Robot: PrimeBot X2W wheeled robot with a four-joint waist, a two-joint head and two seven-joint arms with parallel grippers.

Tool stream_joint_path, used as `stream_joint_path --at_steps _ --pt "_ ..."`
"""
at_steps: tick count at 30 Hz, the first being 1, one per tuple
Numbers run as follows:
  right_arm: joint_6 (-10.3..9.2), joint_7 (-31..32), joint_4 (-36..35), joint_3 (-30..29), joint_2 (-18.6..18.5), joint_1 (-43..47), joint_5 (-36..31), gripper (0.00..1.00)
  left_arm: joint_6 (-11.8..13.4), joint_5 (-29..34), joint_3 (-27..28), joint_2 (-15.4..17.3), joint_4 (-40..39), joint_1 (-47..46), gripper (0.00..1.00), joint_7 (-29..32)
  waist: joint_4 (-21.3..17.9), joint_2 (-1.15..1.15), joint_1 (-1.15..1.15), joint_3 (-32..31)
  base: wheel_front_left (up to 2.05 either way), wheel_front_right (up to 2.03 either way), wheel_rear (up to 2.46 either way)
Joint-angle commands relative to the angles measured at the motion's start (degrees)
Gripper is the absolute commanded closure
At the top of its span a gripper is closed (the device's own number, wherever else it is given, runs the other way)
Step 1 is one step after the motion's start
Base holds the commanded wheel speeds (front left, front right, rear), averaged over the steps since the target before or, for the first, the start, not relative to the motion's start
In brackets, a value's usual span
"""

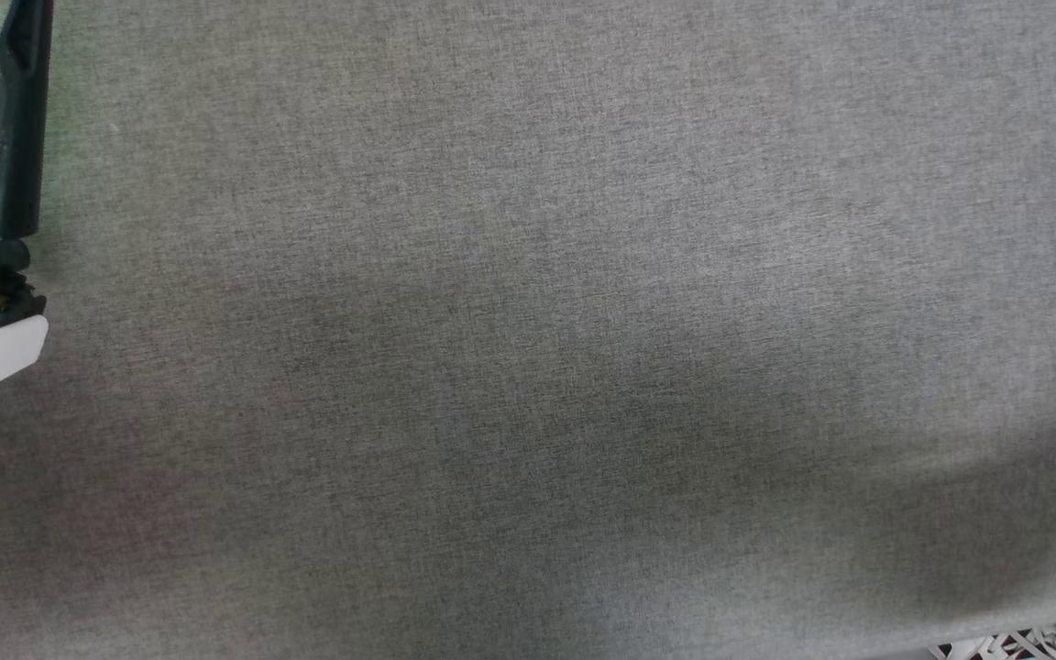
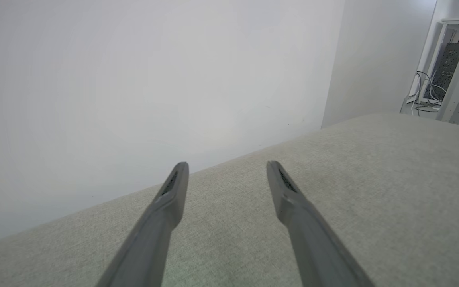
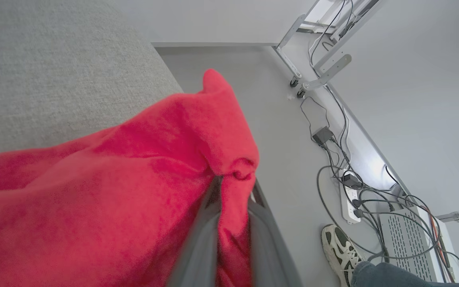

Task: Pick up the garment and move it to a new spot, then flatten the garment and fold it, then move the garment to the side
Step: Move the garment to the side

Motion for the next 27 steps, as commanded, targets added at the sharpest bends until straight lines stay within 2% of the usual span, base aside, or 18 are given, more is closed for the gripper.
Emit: stream_joint_path --at_steps 1,7,8,9,13,19,26,27 --pt "-0.29 -1.81 1.21 0.12 0.13 -1.41 -1.61 1.00 0.14 0.11 0.28 0.36 -0.33 -0.88 0.00 -0.10 -0.02 0.00 0.00 0.31 0.00 0.00 0.00" --pt "-0.29 -5.65 6.22 1.05 0.35 -3.35 -5.65 1.00 0.14 0.92 0.47 -0.25 0.32 0.60 0.00 -0.10 0.46 0.00 0.00 -0.74 0.00 0.00 0.00" --pt "-0.29 -6.33 6.72 1.15 0.39 -3.68 -6.00 0.64 0.14 1.07 0.39 -0.58 0.52 0.94 0.00 -0.10 0.57 0.00 0.00 -1.23 0.00 0.00 0.00" --pt "-0.29 -6.90 7.15 1.62 0.08 -3.56 -6.66 0.00 0.14 1.33 0.38 -1.03 0.91 1.36 0.00 -0.10 0.73 0.00 0.00 -1.92 0.00 0.00 0.00" --pt "-0.30 -9.09 8.71 5.05 -1.31 -1.26 -6.34 0.00 0.14 1.61 0.57 -3.65 2.92 3.40 0.00 -0.10 1.76 0.00 0.00 -5.97 0.00 0.00 0.00" --pt "-0.29 -11.70 11.13 15.10 -2.81 3.96 -3.14 0.00 0.14 0.96 -1.33 -7.66 8.28 9.34 0.00 -0.10 3.66 0.00 0.00 -14.55 0.00 0.00 0.00" --pt "-0.29 -17.65 14.83 28.61 -0.12 12.03 3.17 0.00 0.14 1.44 -2.22 -12.70 16.62 16.50 0.00 -0.11 6.06 0.00 0.00 -25.39 0.00 0.00 0.00" --pt "-0.29 -17.65 14.83 28.61 -0.12 12.03 3.17 0.00 0.14 1.44 -2.22 -12.70 16.62 16.50 0.00 -0.11 6.06 0.00 0.00 -25.39 0.00 0.00 0.00"
